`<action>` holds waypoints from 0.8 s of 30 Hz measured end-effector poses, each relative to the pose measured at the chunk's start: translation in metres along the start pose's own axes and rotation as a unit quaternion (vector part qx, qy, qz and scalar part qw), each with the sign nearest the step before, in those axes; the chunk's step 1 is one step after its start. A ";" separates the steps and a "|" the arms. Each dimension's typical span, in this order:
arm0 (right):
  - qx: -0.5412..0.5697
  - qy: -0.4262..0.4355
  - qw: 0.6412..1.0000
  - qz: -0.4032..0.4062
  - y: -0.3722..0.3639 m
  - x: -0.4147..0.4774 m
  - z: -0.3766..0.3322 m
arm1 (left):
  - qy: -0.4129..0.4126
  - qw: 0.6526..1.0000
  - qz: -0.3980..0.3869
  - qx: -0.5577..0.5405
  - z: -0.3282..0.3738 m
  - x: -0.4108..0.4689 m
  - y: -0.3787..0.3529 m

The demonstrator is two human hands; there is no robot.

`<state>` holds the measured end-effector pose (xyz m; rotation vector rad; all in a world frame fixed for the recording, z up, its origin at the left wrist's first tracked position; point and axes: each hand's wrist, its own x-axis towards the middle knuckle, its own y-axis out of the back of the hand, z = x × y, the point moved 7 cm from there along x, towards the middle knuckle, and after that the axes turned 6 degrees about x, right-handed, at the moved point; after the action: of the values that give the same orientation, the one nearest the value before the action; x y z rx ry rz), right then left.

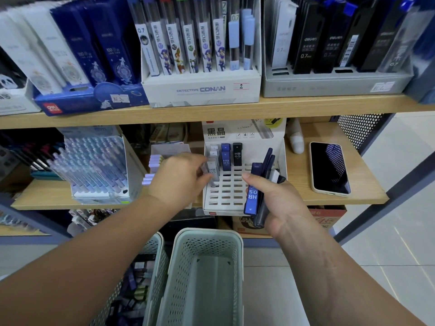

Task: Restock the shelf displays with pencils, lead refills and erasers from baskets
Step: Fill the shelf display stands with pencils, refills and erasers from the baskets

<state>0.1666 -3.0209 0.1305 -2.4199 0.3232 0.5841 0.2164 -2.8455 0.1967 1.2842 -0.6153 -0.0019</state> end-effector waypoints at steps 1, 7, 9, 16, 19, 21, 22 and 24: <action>0.000 -0.002 1.000 -0.001 0.000 0.001 0.000 | -0.015 0.999 -0.026 0.019 0.002 0.002 0.000; 0.004 -0.005 1.000 -0.007 -0.002 0.002 0.000 | -0.068 0.991 -0.103 0.056 -0.003 0.020 0.006; 0.005 -0.006 1.000 -0.006 -0.002 0.002 0.001 | -0.080 0.992 -0.091 0.039 -0.004 0.025 0.008; 0.018 0.001 1.000 -0.007 -0.001 0.000 -0.002 | -0.033 0.995 -0.081 -0.055 -0.003 0.035 0.006; 0.021 0.006 1.000 -0.004 0.003 0.000 -0.004 | -0.048 0.993 -0.091 -0.061 0.000 0.036 0.005; 0.020 0.006 1.000 -0.001 0.005 0.002 -0.004 | -0.049 0.991 -0.102 -0.066 -0.001 0.037 0.005; 0.019 0.005 1.000 0.000 0.006 0.002 -0.004 | -0.047 0.991 -0.108 -0.070 -0.001 0.038 0.005; 0.020 0.003 1.000 0.002 0.007 0.003 -0.003 | -0.051 0.988 -0.126 -0.068 -0.001 0.038 0.002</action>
<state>0.1675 -3.0288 0.1279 -2.3831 0.3390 0.5668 0.2484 -2.8563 0.2151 1.2258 -0.5269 -0.3149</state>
